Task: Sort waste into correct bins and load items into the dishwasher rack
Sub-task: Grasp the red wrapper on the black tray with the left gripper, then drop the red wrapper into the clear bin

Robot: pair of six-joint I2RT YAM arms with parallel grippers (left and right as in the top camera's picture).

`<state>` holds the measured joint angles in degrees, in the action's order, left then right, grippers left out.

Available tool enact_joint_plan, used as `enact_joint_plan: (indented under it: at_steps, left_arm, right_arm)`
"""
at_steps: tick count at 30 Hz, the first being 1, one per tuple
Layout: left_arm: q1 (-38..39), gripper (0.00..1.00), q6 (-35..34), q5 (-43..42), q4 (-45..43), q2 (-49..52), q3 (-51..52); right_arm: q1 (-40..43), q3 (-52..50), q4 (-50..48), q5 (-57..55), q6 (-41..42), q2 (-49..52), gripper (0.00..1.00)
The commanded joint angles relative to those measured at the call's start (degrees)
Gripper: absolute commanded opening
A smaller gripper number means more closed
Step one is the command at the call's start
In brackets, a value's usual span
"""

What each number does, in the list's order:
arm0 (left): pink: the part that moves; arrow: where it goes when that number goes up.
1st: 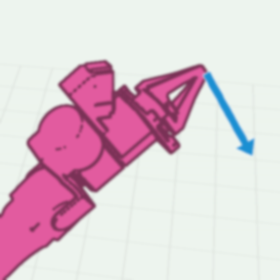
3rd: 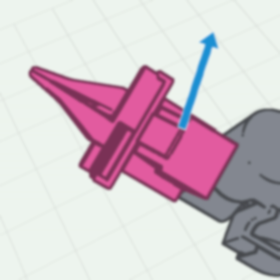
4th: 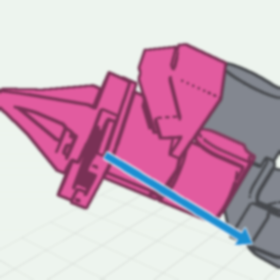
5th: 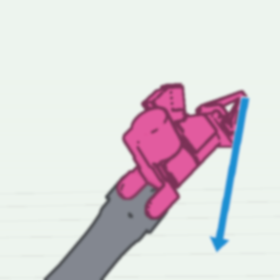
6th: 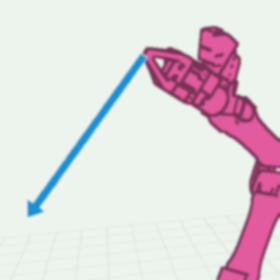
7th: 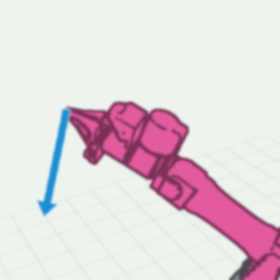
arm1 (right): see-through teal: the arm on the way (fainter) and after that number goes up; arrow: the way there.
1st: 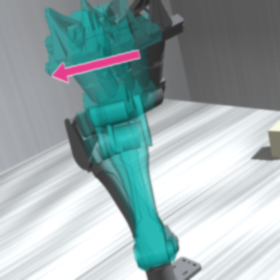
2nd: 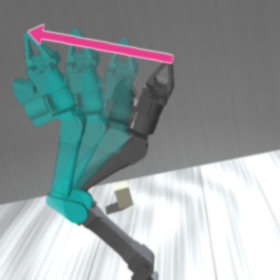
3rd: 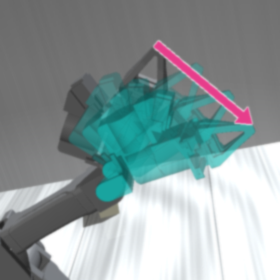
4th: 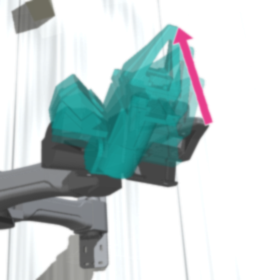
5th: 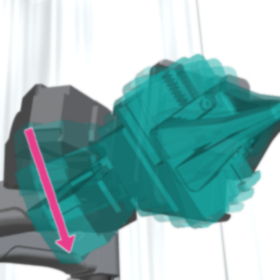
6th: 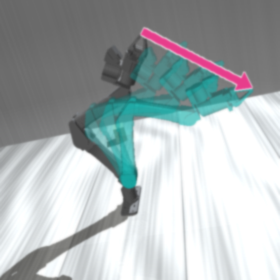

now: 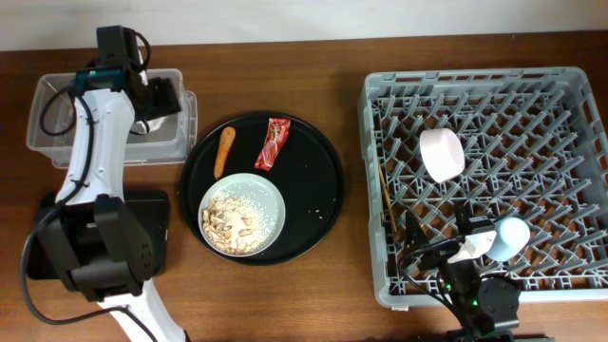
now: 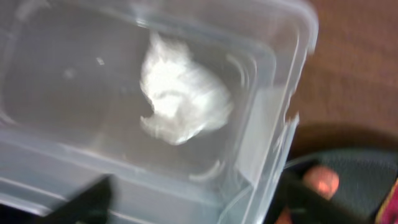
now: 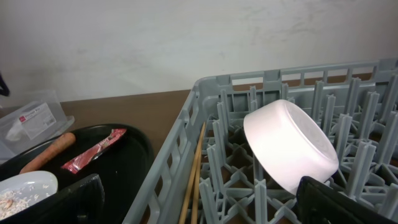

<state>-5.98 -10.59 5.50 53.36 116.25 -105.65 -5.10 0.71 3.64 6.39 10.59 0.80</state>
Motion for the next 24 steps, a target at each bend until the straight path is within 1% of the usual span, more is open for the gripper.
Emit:
enact_joint_plan:
  at_steps: [1, 2, 3, 4, 5, 7, 8, 9, 10, 13, 14, 17, 19, 20, 21, 22, 23, 24]
  left_arm:
    - [1.5, 0.99, 0.0, -5.9, 6.6, -4.3, -2.7]
    - [2.0, 0.99, 0.0, -8.6, 7.8, -5.3, -2.8]
    - [3.2, 0.99, 0.0, -13.5, 9.2, -6.9, -2.8]
    - [4.6, 0.99, 0.0, -15.0, 9.9, -7.3, -2.8]
    - [7.1, 0.99, 1.5, -14.7, 10.4, -7.2, -2.5]
    - [10.6, 0.94, 3.7, -13.6, 9.7, -6.8, -0.9]
    - [14.6, 0.91, 4.1, -9.9, 7.7, -5.9, 1.7]
    - [16.5, 0.89, 4.0, -7.5, 6.2, -5.3, 3.3]
    - [19.1, 0.89, 4.1, -5.4, 3.8, -3.7, 5.4]
    - [22.8, 0.89, 5.4, -5.1, -1.1, 1.3, 8.5]
    - [23.7, 0.82, 5.4, -5.2, -1.9, 3.4, 8.8]
    - [25.6, 0.68, 5.4, -5.7, -4.0, 8.7, 8.9]
    - [26.5, 0.64, 5.4, -5.7, -5.4, 11.5, 8.9]
    - [26.7, 0.55, 5.6, -5.6, -6.0, 12.4, 8.9]
    - [26.7, 0.37, 5.6, -5.6, -6.0, 13.0, 8.9]
    - [26.6, 0.22, 5.6, -5.6, -6.0, 13.0, 8.9]
    - [26.5, 0.05, 5.6, -5.6, -5.7, 12.7, 8.7]
    - [26.3, 0.0, 5.5, -5.7, -4.2, 12.2, 7.6]
  right_arm:
    - [0.3, -0.4, 0.2, 0.5, 0.4, -0.4, 0.98]
    - [0.3, -0.4, 0.1, 0.5, 0.4, -0.4, 0.98]
    - [0.3, -0.4, 0.2, 0.5, 0.4, -0.4, 0.98]
    - [0.3, -0.4, 0.2, 0.5, 0.4, -0.4, 0.98]
    - [0.3, -0.4, 0.1, 0.5, 0.4, -0.4, 0.98]
    - [0.3, -0.4, 0.1, 0.5, 0.4, -0.4, 0.98]
    - [0.3, -0.4, 0.1, 0.5, 0.4, -0.4, 0.98]
    - [0.3, -0.4, 0.2, 0.5, 0.4, -0.4, 0.98]
    - [0.3, -0.4, 0.1, 0.5, 0.4, -0.4, 0.98]
    - [0.3, -0.4, 0.1, 0.5, 0.4, -0.4, 0.98]
    - [0.3, -0.4, 0.2, 0.5, 0.4, -0.4, 0.98]
    - [0.3, -0.4, 0.1, 0.5, 0.4, -0.4, 0.98]
    - [0.3, -0.4, 0.1, 0.5, 0.4, -0.4, 0.98]
    - [0.3, -0.4, 0.2, 0.5, 0.4, -0.4, 0.98]
    - [0.3, -0.4, 0.2, 0.5, 0.4, -0.4, 0.98]
    - [0.3, -0.4, 0.1, 0.5, 0.4, -0.4, 0.98]
    - [0.3, -0.4, 0.1, 0.5, 0.4, -0.4, 0.98]
    - [0.3, -0.4, 0.1, 0.5, 0.4, -0.4, 0.98]
